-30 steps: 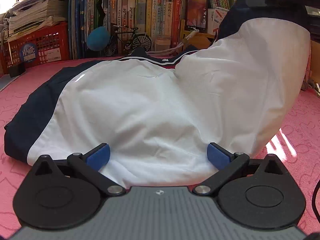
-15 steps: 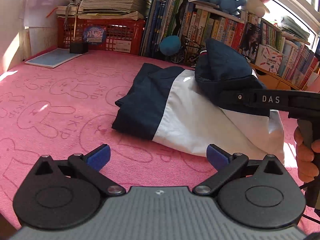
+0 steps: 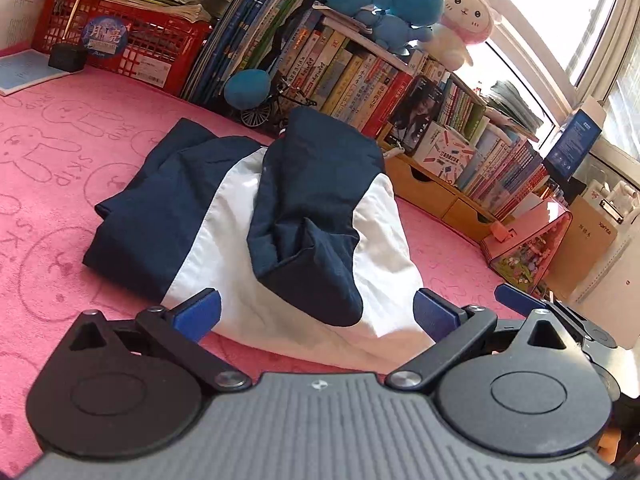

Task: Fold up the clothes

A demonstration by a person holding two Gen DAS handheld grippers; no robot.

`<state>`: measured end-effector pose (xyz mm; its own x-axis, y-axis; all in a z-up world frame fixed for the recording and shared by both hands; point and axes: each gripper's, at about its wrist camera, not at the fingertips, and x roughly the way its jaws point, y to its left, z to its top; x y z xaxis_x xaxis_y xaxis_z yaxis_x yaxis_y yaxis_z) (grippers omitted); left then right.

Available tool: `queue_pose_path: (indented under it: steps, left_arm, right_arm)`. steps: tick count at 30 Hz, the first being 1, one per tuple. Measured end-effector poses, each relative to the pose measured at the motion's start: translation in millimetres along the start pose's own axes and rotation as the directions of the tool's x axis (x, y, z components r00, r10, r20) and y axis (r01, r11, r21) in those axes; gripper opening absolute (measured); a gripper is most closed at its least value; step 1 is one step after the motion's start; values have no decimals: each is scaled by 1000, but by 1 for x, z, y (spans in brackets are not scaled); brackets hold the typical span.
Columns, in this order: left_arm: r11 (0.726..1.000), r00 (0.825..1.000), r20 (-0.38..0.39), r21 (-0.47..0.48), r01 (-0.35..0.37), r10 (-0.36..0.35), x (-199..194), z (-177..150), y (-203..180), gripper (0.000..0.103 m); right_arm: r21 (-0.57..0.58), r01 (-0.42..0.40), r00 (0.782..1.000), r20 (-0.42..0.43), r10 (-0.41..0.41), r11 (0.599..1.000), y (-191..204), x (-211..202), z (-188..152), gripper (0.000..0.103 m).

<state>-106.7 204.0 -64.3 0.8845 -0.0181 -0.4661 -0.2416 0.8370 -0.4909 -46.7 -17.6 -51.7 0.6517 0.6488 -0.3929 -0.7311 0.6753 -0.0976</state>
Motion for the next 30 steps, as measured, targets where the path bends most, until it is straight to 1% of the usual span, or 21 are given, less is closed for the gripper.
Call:
queue_pose_path:
  steps: [1, 2, 3, 4, 7, 8, 10, 11, 12, 13, 14, 15, 16, 18, 19, 21, 23, 26, 28, 29, 30]
  left_arm:
    - [1000, 1000, -4, -4, -15, 15, 7, 1, -3, 103]
    - [999, 999, -24, -21, -49, 49, 18, 2, -7, 103]
    - [997, 998, -29, -42, -62, 60, 25, 3, -8, 101]
    - [996, 998, -20, -62, -60, 59, 28, 4, -9, 101]
    - [996, 999, 39, -88, -20, 23, 31, 6, -18, 99]
    - [996, 999, 46, -84, -26, 30, 35, 7, -22, 99]
    - [994, 996, 44, -84, -72, 76, 47, 5, -26, 98]
    - [992, 994, 45, -84, -95, 99, 53, 4, -28, 88]
    - [990, 991, 59, -84, -114, 119, 57, 1, -28, 65]
    - [988, 987, 82, -80, -132, 139, 56, 0, -29, 50]
    - [988, 984, 105, -75, -136, 143, 52, 1, -29, 27]
    - [989, 982, 127, -68, -131, 139, 48, 5, -29, 14]
    - [992, 981, 152, -53, -117, 124, 42, 13, -29, 12]
    - [993, 973, 195, -30, -118, 122, 32, 31, -28, 11]
    - [993, 969, 217, -19, -121, 122, 28, 40, -27, 11]
    - [988, 954, 262, -3, -154, 149, 18, 52, -25, 11]
    - [984, 942, 286, -11, -180, 176, 10, 60, -17, 11]
    - [976, 935, 279, -56, -211, 218, 7, 55, 3, 11]
    - [973, 945, 234, -88, -213, 228, 10, 46, 20, 12]
    - [972, 950, 211, -98, -212, 228, 12, 41, 27, 14]
    - [971, 955, 189, -107, -212, 229, 14, 37, 33, 20]
  right_arm:
    - [-9, 23, 1000, -13, -23, 1000, -3, -3, -5, 79]
    - [-11, 33, 999, -27, -34, 999, -4, -4, -10, 80]
    - [-14, 43, 998, -40, -44, 999, -5, -5, -15, 80]
    - [-20, 53, 997, -53, -54, 998, -5, -5, -20, 80]
    - [-68, 63, 994, -87, -69, 996, 6, 1, -31, 80]
    - [-87, 57, 994, -93, -65, 995, 12, 4, -34, 80]
    - [-137, 45, 993, -102, -59, 990, 26, 11, -38, 80]
    - [-166, 52, 992, -101, -69, 985, 33, 15, -40, 81]
    - [-195, 71, 991, -95, -91, 978, 39, 19, -41, 82]
    - [-221, 95, 989, -90, -117, 971, 44, 23, -41, 82]
    - [-235, 113, 987, -85, -136, 965, 47, 26, -40, 82]
    - [-237, 124, 986, -81, -147, 964, 48, 29, -38, 85]
    - [-239, 135, 985, -76, -157, 962, 49, 32, -36, 86]
    - [-239, 158, 982, -64, -177, 958, 51, 38, -32, 91]
    - [-231, 164, 982, -53, -181, 959, 52, 41, -29, 91]
    - [-222, 172, 982, -41, -185, 960, 55, 46, -22, 91]
    - [-225, 178, 981, -36, -190, 958, 61, 51, -19, 91]
    - [-240, 176, 980, -48, -193, 955, 69, 60, -18, 91]
    - [-255, 190, 976, -51, -210, 948, 72, 67, -19, 91]
    - [-264, 202, 974, -49, -222, 943, 74, 70, -20, 91]
    - [-276, 216, 970, -46, -237, 936, 75, 72, -22, 91]
